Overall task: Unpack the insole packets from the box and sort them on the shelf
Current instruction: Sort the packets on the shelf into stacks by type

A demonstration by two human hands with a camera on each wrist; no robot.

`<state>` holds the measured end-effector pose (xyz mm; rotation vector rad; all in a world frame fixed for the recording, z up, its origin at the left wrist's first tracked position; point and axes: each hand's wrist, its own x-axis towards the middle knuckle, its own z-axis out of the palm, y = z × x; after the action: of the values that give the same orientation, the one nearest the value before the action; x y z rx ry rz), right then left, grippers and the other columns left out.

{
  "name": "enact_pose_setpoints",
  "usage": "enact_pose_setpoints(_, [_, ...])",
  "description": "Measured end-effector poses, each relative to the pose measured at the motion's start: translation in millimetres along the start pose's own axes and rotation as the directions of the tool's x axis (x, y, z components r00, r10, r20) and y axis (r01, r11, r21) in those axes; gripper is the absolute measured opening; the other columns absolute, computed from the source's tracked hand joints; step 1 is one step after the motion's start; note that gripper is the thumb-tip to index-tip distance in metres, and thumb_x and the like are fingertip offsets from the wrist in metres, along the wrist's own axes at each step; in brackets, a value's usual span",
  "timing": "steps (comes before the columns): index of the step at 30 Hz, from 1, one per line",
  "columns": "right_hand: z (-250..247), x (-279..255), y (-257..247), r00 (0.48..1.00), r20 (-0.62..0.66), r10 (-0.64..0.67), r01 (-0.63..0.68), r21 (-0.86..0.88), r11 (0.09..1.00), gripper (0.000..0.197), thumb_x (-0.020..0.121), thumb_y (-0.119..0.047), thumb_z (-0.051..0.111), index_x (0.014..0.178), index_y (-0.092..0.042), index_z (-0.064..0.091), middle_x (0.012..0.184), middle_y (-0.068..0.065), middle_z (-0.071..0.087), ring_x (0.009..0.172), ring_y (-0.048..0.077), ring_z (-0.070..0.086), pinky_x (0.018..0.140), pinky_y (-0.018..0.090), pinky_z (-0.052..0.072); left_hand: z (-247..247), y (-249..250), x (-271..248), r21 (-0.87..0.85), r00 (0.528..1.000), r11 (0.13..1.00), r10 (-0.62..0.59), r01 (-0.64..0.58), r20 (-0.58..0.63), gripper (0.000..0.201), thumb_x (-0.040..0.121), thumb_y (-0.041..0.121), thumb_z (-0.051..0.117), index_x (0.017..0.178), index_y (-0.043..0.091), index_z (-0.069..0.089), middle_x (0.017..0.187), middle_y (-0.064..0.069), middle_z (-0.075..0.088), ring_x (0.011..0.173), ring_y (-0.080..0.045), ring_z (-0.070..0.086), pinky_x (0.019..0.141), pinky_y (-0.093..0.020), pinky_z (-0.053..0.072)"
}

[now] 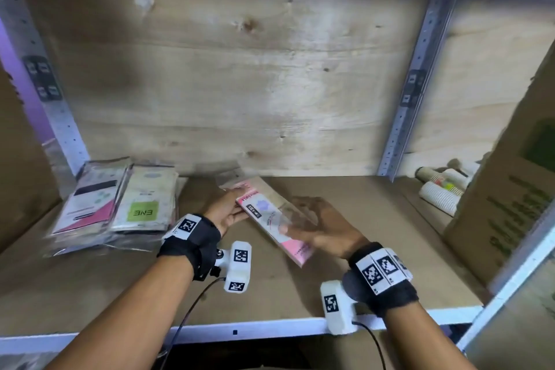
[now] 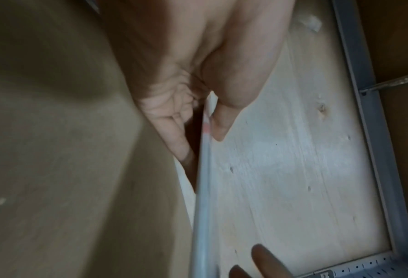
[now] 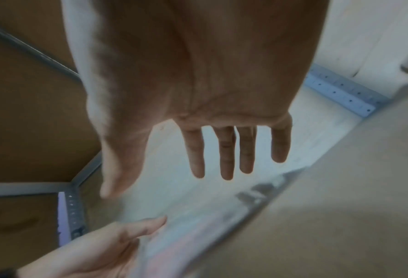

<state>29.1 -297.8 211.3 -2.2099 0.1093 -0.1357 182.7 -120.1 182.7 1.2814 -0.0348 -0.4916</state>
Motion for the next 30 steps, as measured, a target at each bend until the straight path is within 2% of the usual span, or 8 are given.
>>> enact_pose_setpoints(4, [-14.3, 1.0, 23.3, 0.993, 0.035, 0.111, -0.116, 0.211, 0.971, 0.066, 0.082, -0.044, 0.073, 0.137, -0.019, 0.048, 0.118, -0.003, 0.068, 0.106, 0.013, 0.066, 0.084, 0.024, 0.054, 11.1, -11.3, -4.8, -0.058, 0.995, 0.997, -0.034, 0.040, 0.098, 0.007, 0.097, 0.011, 0.058, 0.102, 0.009, 0.061, 0.071, -0.005, 0.076, 0.062, -0.013, 0.073, 0.052, -0.025, 0.058])
enact_pose_setpoints(8, [-14.1, 4.9, 46.3, 0.973, 0.219, 0.066, -0.157, 0.428, 0.890, 0.045, 0.087, -0.012, 0.072, 0.129, -0.005, 0.057, 0.114, 0.012, 0.073, 0.102, 0.027, 0.070, 0.086, 0.039, 0.052, 9.9, -10.1, -9.8, -0.032, 0.990, 0.998, -0.040, 0.045, 0.138, 0.005, 0.093, 0.006, 0.061, 0.097, 0.005, 0.064, 0.074, -0.007, 0.076, 0.064, -0.013, 0.073, 0.053, -0.025, 0.058])
enact_pose_setpoints(13, [-12.4, 6.7, 51.9, 0.960, 0.281, 0.001, -0.127, 0.433, 0.892, 0.042, 0.087, -0.004, 0.070, 0.128, -0.006, 0.058, 0.109, 0.009, 0.075, 0.089, 0.016, 0.073, 0.060, 0.016, 0.054, -9.4, 12.4, -7.1, 0.087, 0.993, 0.989, 0.117, -0.120, 0.035, 0.013, 0.087, 0.002, 0.068, 0.096, 0.010, 0.069, 0.086, -0.008, 0.074, 0.075, -0.018, 0.069, 0.069, -0.029, 0.058])
enact_pose_setpoints(16, [-7.0, 5.9, 56.9, 0.941, 0.337, -0.015, -0.127, 0.396, 0.909, 0.050, 0.083, -0.016, 0.072, 0.131, -0.014, 0.058, 0.112, 0.008, 0.074, 0.091, 0.029, 0.068, 0.068, 0.034, 0.051, -26.4, 18.9, -6.0, 0.233, 0.986, 0.958, 0.168, -0.166, 0.011, 0.025, 0.085, 0.014, 0.073, 0.109, 0.008, 0.069, 0.093, -0.011, 0.075, 0.071, -0.015, 0.070, 0.070, -0.027, 0.057])
enact_pose_setpoints(20, [0.8, 9.3, 61.8, 0.917, 0.398, -0.003, -0.186, 0.436, 0.880, 0.050, 0.089, -0.004, 0.067, 0.136, -0.007, 0.052, 0.102, -0.001, 0.076, 0.076, 0.005, 0.070, 0.054, 0.011, 0.048, -36.6, 15.0, -2.9, 0.541, 0.967, 0.808, 0.252, -0.234, 0.042, 0.030, 0.088, 0.033, 0.071, 0.100, 0.005, 0.074, 0.073, -0.006, 0.072, 0.052, -0.007, 0.061, 0.050, -0.015, 0.045])
enact_pose_setpoints(25, [8.8, 11.5, 58.0, 0.915, 0.403, -0.014, -0.177, 0.432, 0.884, 0.050, 0.078, -0.021, 0.073, 0.127, -0.022, 0.060, 0.099, 0.000, 0.075, 0.059, 0.005, 0.059, 0.036, 0.018, 0.030, -41.0, 14.3, -2.0, 0.713, 0.939, 0.641, 0.337, -0.283, 0.070, 0.048, 0.097, 0.048, 0.051, 0.063, 0.014, 0.060, 0.053, 0.000, 0.059, 0.041, -0.006, 0.051, 0.050, -0.021, 0.039])
enact_pose_setpoints(28, [5.3, 10.7, 57.9, 0.913, 0.406, -0.033, -0.176, 0.467, 0.867, 0.049, 0.078, -0.025, 0.076, 0.125, -0.023, 0.063, 0.103, 0.004, 0.075, 0.069, 0.007, 0.064, 0.041, 0.020, 0.032, -42.1, 16.3, -4.3, 0.642, 0.970, 0.737, 0.237, -0.212, 0.048, 0.050, 0.095, 0.053, 0.051, 0.064, 0.014, 0.059, 0.063, -0.011, 0.061, 0.053, -0.017, 0.054, 0.056, -0.024, 0.038])
enact_pose_setpoints(30, [2.8, 8.2, 55.6, 0.910, 0.412, -0.044, -0.179, 0.487, 0.855, 0.050, 0.079, -0.025, 0.076, 0.126, -0.021, 0.062, 0.099, 0.001, 0.076, 0.066, 0.001, 0.066, 0.038, 0.013, 0.032, -38.9, 18.6, -13.0, 0.481, 0.989, 0.865, 0.131, -0.146, 0.065, 0.049, 0.093, 0.052, 0.055, 0.068, 0.011, 0.060, 0.060, -0.010, 0.060, 0.045, -0.017, 0.051, 0.046, -0.020, 0.035])
